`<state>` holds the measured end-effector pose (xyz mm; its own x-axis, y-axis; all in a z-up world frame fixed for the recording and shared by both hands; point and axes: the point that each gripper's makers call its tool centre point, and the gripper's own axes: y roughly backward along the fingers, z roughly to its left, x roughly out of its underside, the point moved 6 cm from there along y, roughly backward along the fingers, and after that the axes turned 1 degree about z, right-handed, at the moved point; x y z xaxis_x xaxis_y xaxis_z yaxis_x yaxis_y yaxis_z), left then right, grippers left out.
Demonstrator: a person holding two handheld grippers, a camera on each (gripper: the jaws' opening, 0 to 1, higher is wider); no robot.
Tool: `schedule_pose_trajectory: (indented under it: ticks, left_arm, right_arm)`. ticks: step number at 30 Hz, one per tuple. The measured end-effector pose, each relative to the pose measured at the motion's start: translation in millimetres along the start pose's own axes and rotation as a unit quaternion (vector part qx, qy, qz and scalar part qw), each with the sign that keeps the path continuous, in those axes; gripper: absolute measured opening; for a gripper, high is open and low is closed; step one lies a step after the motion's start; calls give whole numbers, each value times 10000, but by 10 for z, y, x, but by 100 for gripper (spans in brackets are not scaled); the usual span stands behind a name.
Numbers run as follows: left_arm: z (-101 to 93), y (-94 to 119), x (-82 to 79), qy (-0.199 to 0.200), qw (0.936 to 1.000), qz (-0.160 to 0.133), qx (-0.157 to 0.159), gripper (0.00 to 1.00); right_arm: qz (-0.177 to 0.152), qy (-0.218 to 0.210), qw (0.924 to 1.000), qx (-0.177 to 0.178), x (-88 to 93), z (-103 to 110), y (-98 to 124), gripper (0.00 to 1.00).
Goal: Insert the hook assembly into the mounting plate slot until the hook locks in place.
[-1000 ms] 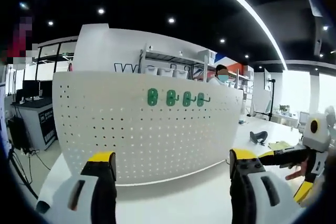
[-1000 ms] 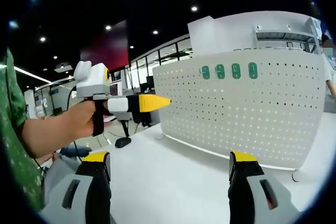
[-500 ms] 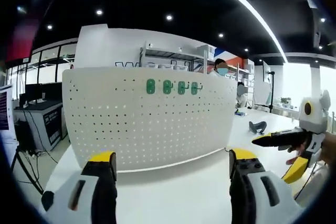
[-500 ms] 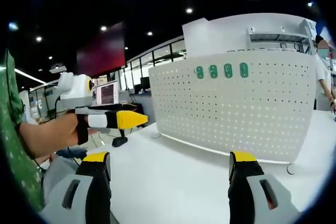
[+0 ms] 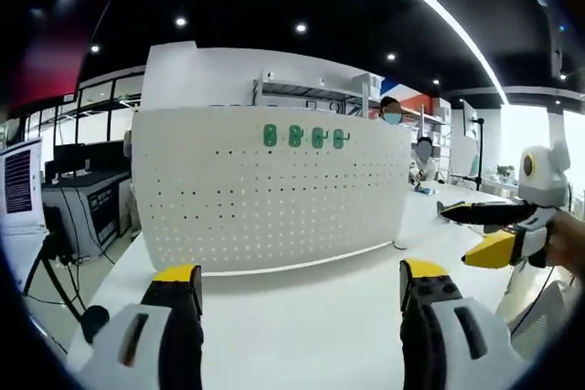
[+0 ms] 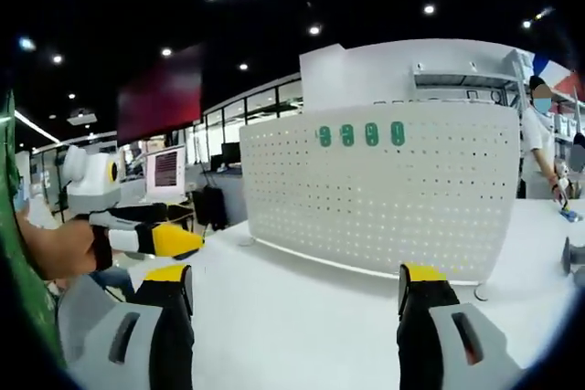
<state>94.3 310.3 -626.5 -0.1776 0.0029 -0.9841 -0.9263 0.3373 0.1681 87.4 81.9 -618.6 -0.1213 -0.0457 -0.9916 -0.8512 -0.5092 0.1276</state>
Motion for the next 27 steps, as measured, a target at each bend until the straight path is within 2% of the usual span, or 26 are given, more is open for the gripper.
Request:
schedule_pose_trajectory:
  ticks: [4, 7, 10, 11, 16, 18, 22, 27]
  left_arm:
    - [-10, 57, 6, -13, 10000, -70, -41, 91]
    - [-37, 79, -7, -24, 9999, -139, -41, 92]
    - [-46, 92, -27, -19, 9997, -231, -30, 93]
    - [-49, 94, -29, -25, 9997, -233, -30, 93]
    - [-71, 120, -51, -13, 9994, -358, 7, 96]
    - [-82, 125, -66, 46, 9990, -447, 28, 98]
    - [-98, 140, -101, 88, 9980, -613, 77, 100]
    - [-106, 144, -117, 87, 9977, -667, 97, 100]
  right_arm:
    - [-88, 259, 9984, 503, 24, -36, 62, 94]
    - [-118, 349, 9973, 643, 58, -16, 89, 94]
    - [-332, 357, 9950, 870, 42, -24, 148, 94]
    - [-551, 343, 9927, 1020, -1, -48, 180, 95]
    - [-927, 249, 9889, 1133, -73, -37, 253, 95]
    - [-1224, 294, 9842, 1242, -129, -32, 272, 97]
    - [-1245, 463, 9828, 1285, -124, -2, 263, 100]
    - [-1253, 335, 9838, 1239, -129, -12, 255, 100]
